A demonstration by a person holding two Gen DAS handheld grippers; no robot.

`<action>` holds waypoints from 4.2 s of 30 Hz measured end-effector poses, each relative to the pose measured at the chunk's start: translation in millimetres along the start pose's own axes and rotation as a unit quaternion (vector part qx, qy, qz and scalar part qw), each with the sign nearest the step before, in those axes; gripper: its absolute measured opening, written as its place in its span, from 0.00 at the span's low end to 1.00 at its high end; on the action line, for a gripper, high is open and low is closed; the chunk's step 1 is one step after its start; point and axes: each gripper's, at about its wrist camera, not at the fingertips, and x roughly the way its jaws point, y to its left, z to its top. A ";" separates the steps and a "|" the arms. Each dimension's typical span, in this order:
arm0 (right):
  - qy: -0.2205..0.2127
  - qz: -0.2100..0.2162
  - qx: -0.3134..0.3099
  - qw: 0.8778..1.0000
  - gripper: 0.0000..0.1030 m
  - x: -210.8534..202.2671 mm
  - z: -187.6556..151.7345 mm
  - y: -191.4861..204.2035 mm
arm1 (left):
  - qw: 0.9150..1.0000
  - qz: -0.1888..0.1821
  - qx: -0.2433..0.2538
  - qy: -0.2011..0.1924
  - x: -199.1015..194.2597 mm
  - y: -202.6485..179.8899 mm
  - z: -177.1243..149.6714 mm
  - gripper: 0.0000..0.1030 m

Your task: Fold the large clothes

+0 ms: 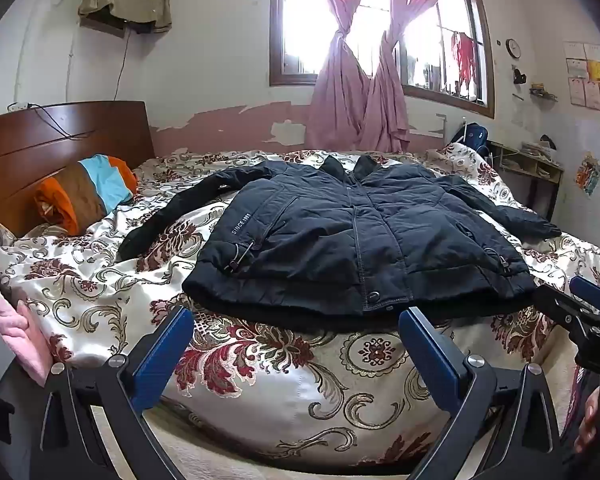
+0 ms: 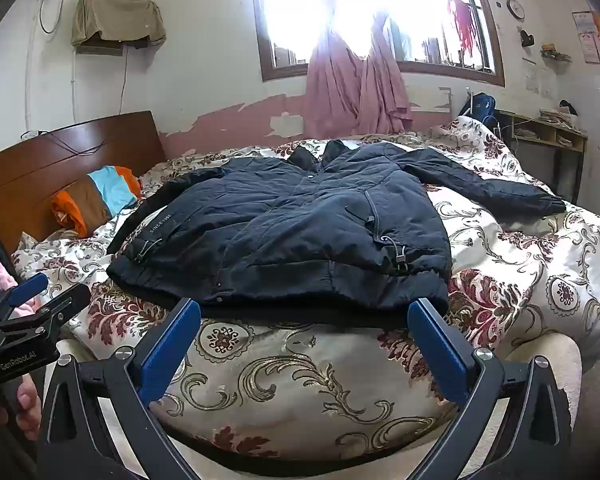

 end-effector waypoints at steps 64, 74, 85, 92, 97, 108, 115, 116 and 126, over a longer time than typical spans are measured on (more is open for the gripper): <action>-0.004 0.002 0.002 1.000 0.99 -1.1 0.1 -0.3 | 1.000 -0.006 -0.005 -0.003 -0.7 -2.0 0.6 1.00; -0.004 0.002 0.002 1.000 0.99 -1.5 0.1 0.0 | 1.000 -0.006 -0.005 -0.003 -0.9 -1.9 0.5 1.00; -0.004 0.002 0.003 1.000 0.99 -1.8 0.2 0.0 | 1.000 -0.007 -0.005 -0.004 -1.0 -2.0 0.5 1.00; -0.004 0.002 0.003 1.000 0.99 -1.7 0.1 -0.1 | 1.000 -0.006 -0.006 -0.003 -1.1 -2.1 0.6 1.00; -0.004 0.002 0.003 1.000 0.99 -1.3 -0.2 -0.3 | 1.000 -0.007 -0.006 -0.004 -1.1 -2.0 0.4 1.00; -0.004 0.000 0.005 1.000 0.99 0.9 1.4 -0.3 | 1.000 -0.027 -0.006 0.008 -1.6 -3.7 6.4 1.00; 0.004 -0.004 0.011 1.000 0.99 14.7 17.9 -11.0 | 1.000 -0.015 -0.002 0.018 13.7 -5.0 22.3 1.00; 0.005 -0.004 0.013 1.000 0.99 17.5 19.8 -12.7 | 1.000 -0.014 -0.002 0.020 16.3 -5.4 24.8 1.00; 0.025 -0.033 0.026 0.999 0.99 58.7 51.8 -45.8 | 0.997 0.009 0.011 0.081 71.4 -15.8 60.5 1.00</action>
